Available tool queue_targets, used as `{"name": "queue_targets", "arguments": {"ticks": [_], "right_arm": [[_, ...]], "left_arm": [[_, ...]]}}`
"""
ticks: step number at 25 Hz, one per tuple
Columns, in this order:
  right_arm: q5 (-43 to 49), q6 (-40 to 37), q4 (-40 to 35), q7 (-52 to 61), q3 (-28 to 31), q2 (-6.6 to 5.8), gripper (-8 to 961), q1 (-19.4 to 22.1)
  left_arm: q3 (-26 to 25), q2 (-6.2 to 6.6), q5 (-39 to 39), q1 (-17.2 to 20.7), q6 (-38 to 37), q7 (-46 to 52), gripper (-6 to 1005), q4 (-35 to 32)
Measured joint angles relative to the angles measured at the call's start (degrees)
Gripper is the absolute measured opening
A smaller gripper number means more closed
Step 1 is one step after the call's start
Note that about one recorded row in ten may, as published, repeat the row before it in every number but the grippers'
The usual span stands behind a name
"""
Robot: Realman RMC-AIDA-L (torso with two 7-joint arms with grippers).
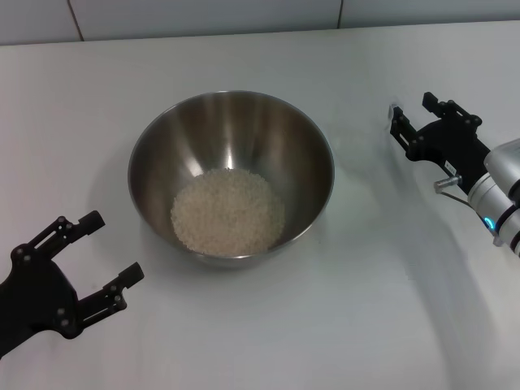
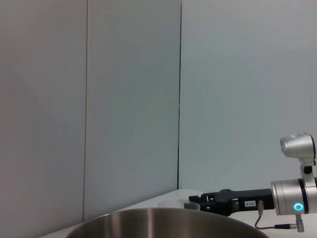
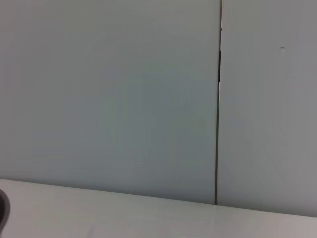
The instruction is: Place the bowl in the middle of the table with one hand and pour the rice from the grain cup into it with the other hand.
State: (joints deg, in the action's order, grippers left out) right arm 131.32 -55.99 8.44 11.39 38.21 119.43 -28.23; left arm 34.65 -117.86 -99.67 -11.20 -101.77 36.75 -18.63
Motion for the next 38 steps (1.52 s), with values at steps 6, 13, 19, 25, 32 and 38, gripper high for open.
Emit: {"name": "queue_targets", "arguments": {"ticks": [6, 13, 19, 25, 32, 38], "right_arm": [[0.0, 0.0, -0.1, 0.0, -0.3, 0.00, 541, 0.1], [0.0, 0.0, -0.3, 0.0, -0.4, -0.08, 676, 0.3], [0.4, -3.1, -0.2, 0.0, -1.8, -0.09, 677, 3.1], [0.4, -11.1, -0.4, 0.0, -3.3, -0.10, 678, 7.7], [0.3, -13.7, -0.5, 0.3, -3.3, -0.16, 680, 8.5], [0.5, -27.5, -5.2, 5.9, -4.0, -0.37, 681, 10.1]], "left_arm": [[0.0, 0.00, 0.0, -0.2, 0.0, 0.1, 841, 0.0], [0.0, 0.00, 0.1, -0.2, 0.0, 0.1, 841, 0.0], [0.0, 0.00, 0.1, -0.2, 0.0, 0.1, 841, 0.0], [0.0, 0.00, 0.0, -0.2, 0.0, 0.1, 841, 0.0], [0.0, 0.00, 0.0, -0.2, 0.0, 0.1, 841, 0.0], [0.0, 0.00, 0.0, -0.3, 0.0, 0.1, 841, -0.1]]}}
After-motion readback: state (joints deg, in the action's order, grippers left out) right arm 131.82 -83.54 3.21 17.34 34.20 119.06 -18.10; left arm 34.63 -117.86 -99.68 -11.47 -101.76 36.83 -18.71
